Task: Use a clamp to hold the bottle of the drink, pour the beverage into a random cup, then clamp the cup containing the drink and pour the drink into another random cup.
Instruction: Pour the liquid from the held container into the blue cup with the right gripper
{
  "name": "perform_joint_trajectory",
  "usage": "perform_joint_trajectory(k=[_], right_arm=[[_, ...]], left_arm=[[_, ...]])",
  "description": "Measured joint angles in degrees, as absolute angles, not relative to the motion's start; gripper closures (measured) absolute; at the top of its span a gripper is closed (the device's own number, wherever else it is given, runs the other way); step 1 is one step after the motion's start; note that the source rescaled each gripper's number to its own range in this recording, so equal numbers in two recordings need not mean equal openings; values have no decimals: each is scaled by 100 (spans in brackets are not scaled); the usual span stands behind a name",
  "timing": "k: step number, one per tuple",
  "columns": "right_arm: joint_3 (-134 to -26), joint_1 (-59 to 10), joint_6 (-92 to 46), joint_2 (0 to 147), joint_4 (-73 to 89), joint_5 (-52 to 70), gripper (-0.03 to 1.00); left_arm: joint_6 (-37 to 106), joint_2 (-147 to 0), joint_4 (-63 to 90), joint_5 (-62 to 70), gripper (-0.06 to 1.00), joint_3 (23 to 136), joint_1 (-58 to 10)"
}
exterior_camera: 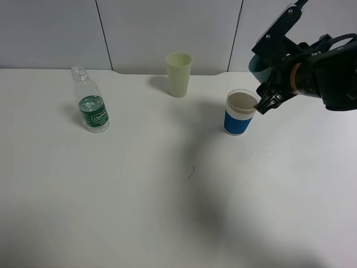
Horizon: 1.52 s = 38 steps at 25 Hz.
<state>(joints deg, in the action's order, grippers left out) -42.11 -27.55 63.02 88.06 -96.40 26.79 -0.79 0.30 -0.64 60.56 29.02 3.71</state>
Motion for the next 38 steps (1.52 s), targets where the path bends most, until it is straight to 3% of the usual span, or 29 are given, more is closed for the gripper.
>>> perform_joint_trajectory(k=[38], right_arm=[[-4211,-2755,4806,8806,-9704,3232,96]], left_arm=[[-79,30,-64,6056,-6,2902,371]])
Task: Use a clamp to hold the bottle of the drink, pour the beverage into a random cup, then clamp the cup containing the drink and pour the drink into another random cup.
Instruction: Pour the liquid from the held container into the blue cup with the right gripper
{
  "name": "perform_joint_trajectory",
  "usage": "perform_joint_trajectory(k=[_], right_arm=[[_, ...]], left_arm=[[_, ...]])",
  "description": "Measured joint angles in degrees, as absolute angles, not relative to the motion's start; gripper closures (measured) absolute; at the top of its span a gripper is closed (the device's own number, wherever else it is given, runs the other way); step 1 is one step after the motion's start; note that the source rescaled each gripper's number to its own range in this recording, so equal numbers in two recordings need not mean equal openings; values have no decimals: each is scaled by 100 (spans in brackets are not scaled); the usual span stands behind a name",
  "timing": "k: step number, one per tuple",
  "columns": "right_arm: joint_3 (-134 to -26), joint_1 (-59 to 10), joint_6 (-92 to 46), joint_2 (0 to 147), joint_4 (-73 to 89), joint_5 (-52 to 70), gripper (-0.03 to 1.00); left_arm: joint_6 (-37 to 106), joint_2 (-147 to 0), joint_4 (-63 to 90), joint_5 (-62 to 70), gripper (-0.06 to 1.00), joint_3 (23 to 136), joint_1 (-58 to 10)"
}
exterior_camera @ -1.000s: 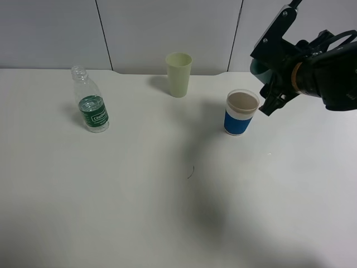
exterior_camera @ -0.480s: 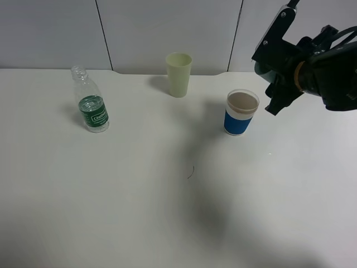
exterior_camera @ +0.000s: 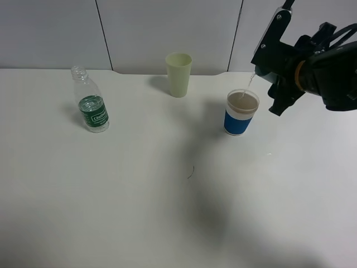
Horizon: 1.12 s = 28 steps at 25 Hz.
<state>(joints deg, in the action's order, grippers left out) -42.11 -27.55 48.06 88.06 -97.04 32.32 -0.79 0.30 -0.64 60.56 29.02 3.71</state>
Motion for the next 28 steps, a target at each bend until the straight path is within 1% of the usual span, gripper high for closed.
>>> perform_joint_trajectory(k=[28], right_arm=[[-4211,-2755,3898,8806,-9742,3558,96]], left_arm=[[-79,30,-64,6056,-6,2902,371]])
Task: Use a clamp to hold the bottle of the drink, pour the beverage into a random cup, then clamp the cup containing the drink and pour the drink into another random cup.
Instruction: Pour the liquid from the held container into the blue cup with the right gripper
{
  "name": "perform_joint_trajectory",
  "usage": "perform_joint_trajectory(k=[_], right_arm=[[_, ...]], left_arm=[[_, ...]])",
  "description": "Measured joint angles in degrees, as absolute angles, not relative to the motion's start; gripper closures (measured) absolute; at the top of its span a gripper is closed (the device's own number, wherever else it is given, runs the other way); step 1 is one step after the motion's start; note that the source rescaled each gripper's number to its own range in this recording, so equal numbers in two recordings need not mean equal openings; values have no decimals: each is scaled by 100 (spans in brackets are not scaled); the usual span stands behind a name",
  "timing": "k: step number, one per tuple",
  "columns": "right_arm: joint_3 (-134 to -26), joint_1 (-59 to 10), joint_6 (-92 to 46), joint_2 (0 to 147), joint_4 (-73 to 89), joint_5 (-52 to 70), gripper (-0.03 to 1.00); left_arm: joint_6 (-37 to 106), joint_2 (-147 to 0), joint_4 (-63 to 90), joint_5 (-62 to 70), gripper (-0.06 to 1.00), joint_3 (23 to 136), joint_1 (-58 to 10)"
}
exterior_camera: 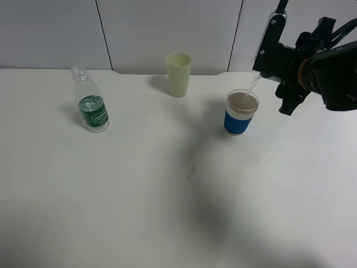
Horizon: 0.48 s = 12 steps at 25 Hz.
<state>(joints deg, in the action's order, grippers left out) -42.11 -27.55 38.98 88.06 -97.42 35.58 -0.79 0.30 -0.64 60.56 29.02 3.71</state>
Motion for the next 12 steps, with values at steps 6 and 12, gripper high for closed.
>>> perform_joint_trajectory(k=[6,12], right_arm=[[-4211,-2755,3540,8806,-9742,3560,96],[-4224,-2755,3307,8806,-9830,3582,96]], left_arm=[[-79,30,-64,6056,-6,2902,371],[-79,30,-64,6056,-6,2902,371]])
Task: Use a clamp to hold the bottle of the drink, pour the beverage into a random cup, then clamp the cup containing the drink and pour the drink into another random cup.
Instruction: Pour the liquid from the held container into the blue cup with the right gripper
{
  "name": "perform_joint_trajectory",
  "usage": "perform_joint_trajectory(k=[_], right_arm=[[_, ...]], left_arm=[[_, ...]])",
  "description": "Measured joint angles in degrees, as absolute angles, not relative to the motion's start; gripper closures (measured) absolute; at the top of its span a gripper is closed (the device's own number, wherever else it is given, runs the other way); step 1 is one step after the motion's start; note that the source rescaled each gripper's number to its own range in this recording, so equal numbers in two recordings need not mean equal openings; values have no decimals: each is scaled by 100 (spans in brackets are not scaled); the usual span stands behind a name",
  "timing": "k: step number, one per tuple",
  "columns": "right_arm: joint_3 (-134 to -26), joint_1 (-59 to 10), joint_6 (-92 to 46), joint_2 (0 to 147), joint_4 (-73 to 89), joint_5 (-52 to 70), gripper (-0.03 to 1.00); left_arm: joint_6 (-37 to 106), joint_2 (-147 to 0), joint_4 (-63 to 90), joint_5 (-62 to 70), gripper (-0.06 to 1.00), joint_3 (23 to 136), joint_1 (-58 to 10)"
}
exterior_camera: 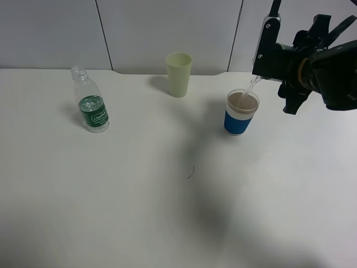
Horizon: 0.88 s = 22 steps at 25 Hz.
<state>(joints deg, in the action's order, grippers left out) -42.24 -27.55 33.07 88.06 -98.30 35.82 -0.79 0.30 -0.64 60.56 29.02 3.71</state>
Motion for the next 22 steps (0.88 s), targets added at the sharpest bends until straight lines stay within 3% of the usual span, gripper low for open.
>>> perform_joint_trajectory(k=[14,22], right_arm=[[-4240,-2755,3151,8806,-9849,3744,96],[-4240,-2755,2408,8806,-9868,3859,96]], left_arm=[[-79,30,-64,6056,-6,2902,371],[-79,30,-64,6056,-6,2902,371]])
